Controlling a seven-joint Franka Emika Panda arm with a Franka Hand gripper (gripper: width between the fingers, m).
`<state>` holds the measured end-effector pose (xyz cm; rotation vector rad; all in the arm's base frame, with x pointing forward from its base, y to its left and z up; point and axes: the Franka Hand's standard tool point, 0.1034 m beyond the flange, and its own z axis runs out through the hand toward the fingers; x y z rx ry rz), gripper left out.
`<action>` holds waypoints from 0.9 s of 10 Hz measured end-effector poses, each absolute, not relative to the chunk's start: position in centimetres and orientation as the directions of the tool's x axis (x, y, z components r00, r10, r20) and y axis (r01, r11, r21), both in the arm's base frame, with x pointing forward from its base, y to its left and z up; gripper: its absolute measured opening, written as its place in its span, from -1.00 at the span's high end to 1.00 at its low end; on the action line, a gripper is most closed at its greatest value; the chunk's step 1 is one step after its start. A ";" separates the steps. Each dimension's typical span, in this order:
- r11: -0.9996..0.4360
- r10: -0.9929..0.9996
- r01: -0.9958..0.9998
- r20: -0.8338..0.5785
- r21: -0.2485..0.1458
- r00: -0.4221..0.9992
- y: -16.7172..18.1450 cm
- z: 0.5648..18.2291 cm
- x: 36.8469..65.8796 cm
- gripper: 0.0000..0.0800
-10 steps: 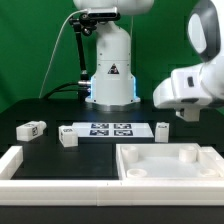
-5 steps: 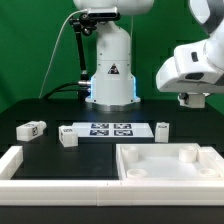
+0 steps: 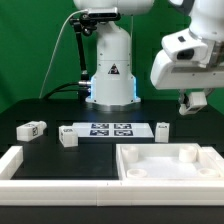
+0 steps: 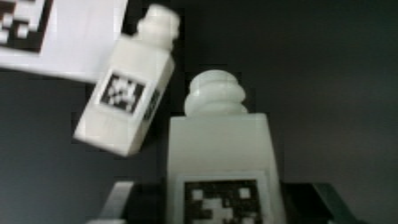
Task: Assemble one leg
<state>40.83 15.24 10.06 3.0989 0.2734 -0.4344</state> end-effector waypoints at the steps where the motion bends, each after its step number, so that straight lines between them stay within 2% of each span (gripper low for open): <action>1: -0.979 0.202 0.199 -0.226 -0.034 0.953 14.6 10.9 41.8 0.28; 2: -0.979 0.204 0.200 -0.146 -0.038 0.968 13.9 12.1 44.0 0.28; 3: -0.980 0.195 0.193 -0.048 -0.039 0.980 14.0 12.5 44.9 0.28; 6: -0.978 0.187 0.203 0.227 -0.049 0.956 14.1 12.1 45.0 0.28; 7: -0.974 0.197 0.219 0.277 -0.051 0.940 14.4 11.5 45.2 0.28; 8: -0.962 0.251 0.269 0.264 -0.035 0.931 14.0 11.3 46.4 0.28; 9: -0.954 0.282 0.300 0.277 -0.024 0.918 13.7 12.4 49.3 0.28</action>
Offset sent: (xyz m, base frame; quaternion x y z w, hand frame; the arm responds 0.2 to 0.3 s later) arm 0.0000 0.0000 0.0000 0.0000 0.1593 0.0000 0.9872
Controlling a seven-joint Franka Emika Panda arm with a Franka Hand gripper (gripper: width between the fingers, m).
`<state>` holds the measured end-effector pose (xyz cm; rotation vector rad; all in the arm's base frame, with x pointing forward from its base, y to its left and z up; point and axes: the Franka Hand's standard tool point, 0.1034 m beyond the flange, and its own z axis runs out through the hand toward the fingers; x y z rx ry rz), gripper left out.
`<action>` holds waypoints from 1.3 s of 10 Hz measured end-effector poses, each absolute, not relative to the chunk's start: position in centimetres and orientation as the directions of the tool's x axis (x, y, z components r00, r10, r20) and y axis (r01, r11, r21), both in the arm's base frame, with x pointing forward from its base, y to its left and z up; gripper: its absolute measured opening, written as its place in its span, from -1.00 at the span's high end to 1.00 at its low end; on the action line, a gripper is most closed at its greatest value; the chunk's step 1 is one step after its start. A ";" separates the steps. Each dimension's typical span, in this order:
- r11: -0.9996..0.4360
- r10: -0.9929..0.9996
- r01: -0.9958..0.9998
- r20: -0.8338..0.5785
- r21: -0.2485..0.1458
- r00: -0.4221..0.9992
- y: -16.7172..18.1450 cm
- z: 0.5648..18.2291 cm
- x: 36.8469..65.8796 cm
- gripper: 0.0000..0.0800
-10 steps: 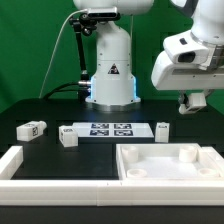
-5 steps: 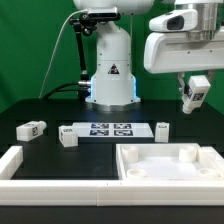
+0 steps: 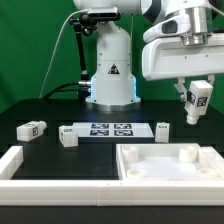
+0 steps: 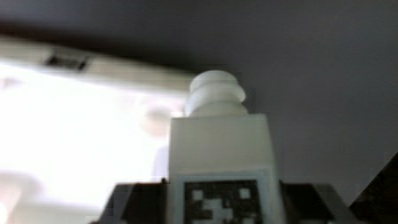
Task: Assemble one leg
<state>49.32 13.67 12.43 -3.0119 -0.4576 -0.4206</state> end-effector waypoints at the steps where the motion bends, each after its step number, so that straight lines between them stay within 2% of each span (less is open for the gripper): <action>1: -0.951 0.288 0.308 0.302 -0.021 0.909 13.6 13.0 51.7 0.28; 2: -0.951 0.287 0.309 0.314 -0.021 0.905 13.6 12.9 53.2 0.28; 4: -0.949 0.293 0.314 0.305 -0.022 0.906 13.7 12.6 52.5 0.28; 7: -0.946 0.301 0.322 0.314 -0.017 0.900 13.6 12.4 52.9 0.28; 9: -0.947 0.300 0.322 0.316 -0.018 0.900 13.2 12.1 54.6 0.28; 11: -0.945 0.301 0.328 0.395 -0.002 0.868 13.1 12.0 56.7 0.28; 13: -0.946 0.297 0.325 0.382 -0.007 0.875 12.9 11.5 58.1 0.28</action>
Offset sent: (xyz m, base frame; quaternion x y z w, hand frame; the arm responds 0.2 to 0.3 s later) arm 0.0000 0.0000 0.0000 0.0000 0.0000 0.0000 1.0000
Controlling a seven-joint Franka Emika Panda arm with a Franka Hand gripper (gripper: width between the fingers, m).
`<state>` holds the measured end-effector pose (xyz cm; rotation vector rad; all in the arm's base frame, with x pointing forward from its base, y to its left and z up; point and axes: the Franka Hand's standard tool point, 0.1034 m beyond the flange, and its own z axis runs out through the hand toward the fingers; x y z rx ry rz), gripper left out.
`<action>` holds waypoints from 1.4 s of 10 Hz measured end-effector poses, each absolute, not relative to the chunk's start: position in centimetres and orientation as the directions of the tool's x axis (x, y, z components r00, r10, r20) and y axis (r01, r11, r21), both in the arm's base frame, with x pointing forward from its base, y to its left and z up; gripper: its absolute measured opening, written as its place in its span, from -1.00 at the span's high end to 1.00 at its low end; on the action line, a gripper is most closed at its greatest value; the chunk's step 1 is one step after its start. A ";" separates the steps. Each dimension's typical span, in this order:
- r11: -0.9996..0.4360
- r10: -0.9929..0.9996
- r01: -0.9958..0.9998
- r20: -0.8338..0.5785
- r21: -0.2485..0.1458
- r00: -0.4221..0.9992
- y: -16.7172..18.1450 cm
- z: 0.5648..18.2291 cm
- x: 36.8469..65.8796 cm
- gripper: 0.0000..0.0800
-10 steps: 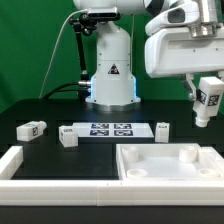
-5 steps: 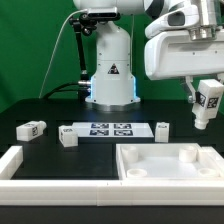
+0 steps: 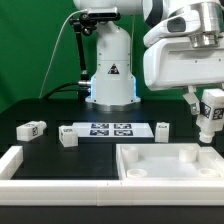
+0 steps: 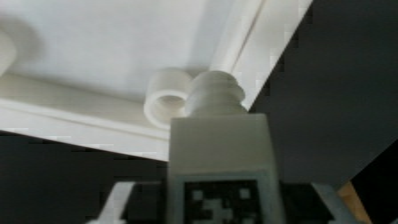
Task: Assemble one leg
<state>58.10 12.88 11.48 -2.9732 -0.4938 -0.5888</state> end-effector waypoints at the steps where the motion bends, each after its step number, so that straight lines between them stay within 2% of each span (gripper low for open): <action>1: -0.946 0.296 0.323 0.383 -0.008 0.875 12.8 11.1 58.5 0.28; 3: -0.946 0.293 0.324 0.435 0.004 0.851 12.5 10.0 60.2 0.28; 8: -0.945 0.297 0.328 0.465 0.015 0.834 12.3 9.6 60.6 0.28; 10: -0.946 0.292 0.323 0.470 0.015 0.833 12.0 9.2 61.7 0.28; 14: -0.947 0.291 0.321 0.460 0.013 0.839 11.6 7.7 61.4 0.28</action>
Offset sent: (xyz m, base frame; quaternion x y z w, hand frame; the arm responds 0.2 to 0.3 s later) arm 0.0197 -0.0026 0.0074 -0.0042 0.0160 -0.0361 0.9992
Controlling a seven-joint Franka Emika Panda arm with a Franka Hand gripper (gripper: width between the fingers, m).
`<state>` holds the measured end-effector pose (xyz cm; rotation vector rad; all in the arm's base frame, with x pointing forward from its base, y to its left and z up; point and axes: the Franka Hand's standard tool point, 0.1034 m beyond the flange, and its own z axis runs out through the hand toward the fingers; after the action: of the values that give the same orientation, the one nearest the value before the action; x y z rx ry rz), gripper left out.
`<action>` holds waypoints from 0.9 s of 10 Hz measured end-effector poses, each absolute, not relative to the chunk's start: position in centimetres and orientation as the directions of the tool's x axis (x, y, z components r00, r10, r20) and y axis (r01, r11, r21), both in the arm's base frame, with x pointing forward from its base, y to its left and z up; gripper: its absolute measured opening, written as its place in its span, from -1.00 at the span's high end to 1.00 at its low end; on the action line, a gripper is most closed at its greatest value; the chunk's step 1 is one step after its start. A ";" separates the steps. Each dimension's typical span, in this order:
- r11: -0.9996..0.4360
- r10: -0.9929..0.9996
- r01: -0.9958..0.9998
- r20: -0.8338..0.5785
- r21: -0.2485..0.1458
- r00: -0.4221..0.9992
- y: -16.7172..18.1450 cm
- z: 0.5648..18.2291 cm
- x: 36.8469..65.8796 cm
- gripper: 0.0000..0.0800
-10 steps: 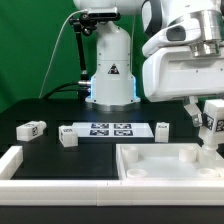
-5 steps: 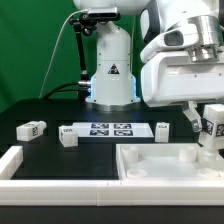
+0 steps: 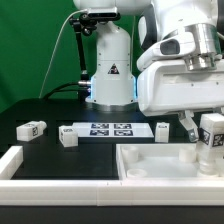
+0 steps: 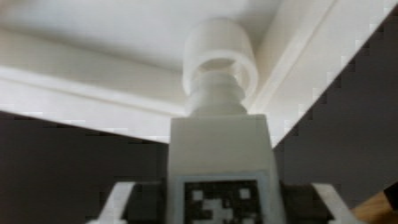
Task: Assemble one leg
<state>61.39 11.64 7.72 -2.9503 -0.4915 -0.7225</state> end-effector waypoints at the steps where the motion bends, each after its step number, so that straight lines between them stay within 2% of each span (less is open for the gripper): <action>1: -0.947 0.291 0.322 0.460 0.013 0.839 11.7 7.6 61.3 0.28; 6: -0.948 0.286 0.318 0.471 0.013 0.834 11.7 6.1 61.0 0.28; 9: -0.950 0.278 0.312 0.513 0.021 0.812 11.6 6.1 61.1 0.28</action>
Offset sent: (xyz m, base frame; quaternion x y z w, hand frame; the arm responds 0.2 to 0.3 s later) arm 0.0022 0.0046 -0.0129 -0.0013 0.0130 0.0027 0.9999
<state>61.14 11.63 6.12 -2.9296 -0.4772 -0.8144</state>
